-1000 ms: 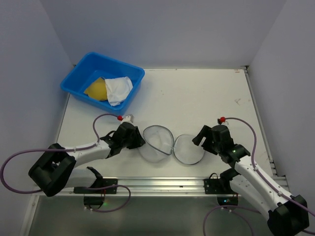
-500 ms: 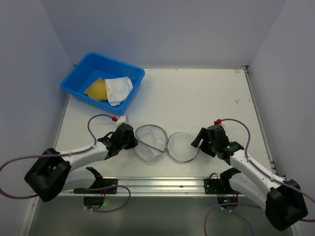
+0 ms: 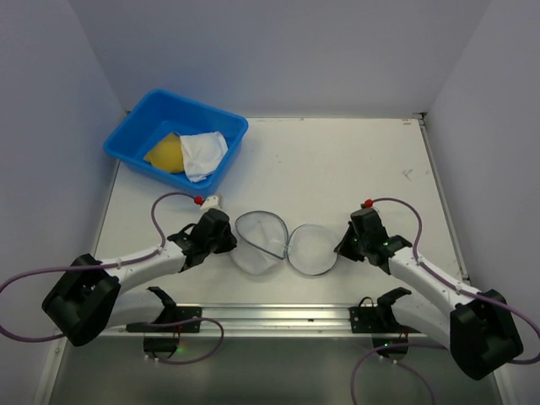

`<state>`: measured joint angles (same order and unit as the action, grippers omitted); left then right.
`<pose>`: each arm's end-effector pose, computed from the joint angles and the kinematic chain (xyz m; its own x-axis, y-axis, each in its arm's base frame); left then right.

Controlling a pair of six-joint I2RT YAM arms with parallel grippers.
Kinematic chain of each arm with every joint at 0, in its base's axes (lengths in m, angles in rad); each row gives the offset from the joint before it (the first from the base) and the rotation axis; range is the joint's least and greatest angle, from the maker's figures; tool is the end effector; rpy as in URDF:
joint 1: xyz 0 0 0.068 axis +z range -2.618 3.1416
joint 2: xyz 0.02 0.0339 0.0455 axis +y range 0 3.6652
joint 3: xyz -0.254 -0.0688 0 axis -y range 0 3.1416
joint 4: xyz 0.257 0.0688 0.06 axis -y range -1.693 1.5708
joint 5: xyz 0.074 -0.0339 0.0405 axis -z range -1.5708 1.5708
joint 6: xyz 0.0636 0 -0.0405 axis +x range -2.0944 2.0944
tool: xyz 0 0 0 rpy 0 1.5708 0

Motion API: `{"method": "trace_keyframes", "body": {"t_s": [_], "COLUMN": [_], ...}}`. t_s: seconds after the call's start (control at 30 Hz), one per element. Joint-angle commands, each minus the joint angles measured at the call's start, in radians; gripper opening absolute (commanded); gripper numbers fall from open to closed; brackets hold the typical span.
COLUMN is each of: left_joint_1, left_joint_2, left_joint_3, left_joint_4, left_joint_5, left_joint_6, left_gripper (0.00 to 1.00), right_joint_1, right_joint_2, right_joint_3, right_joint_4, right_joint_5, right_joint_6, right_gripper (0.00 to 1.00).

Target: Unzip the laundry bag and remove the bra

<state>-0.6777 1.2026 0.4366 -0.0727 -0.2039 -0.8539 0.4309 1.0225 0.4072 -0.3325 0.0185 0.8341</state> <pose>0.2001 -0.1445 0.1142 -0.7641 -0.3327 -0.5527 -0.1026 0.9086 -0.4049 0.1935 0.0876 0.1192 -0.7978 0.4483 -0.4031 0.2726 0.8646 0.4221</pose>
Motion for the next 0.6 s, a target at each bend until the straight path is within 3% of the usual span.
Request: {"method": "trace_keyframes", "body": {"t_s": [0.0,0.27,0.57], "left_joint_1": [-0.023,-0.121,-0.241], "left_joint_2": [0.034,0.201,0.475], "left_joint_3": [0.092,0.330,0.550], "left_joint_4": [0.022,0.031,0.092], "left_joint_5": [0.004,-0.008,0.011], "left_joint_6": [0.042,0.032,-0.014], "left_gripper": [0.00,0.00,0.00], "right_joint_1": [-0.001,-0.001,0.028], "right_joint_2": [-0.077,-0.127,-0.045], "right_joint_3": [0.123,0.332,0.469], "right_joint_4": [-0.108,-0.306,-0.287], "right_joint_5": [0.139,0.285,0.144], "right_joint_6": [-0.088,-0.236,-0.300], "right_gripper": [0.00,0.00,0.00]}}
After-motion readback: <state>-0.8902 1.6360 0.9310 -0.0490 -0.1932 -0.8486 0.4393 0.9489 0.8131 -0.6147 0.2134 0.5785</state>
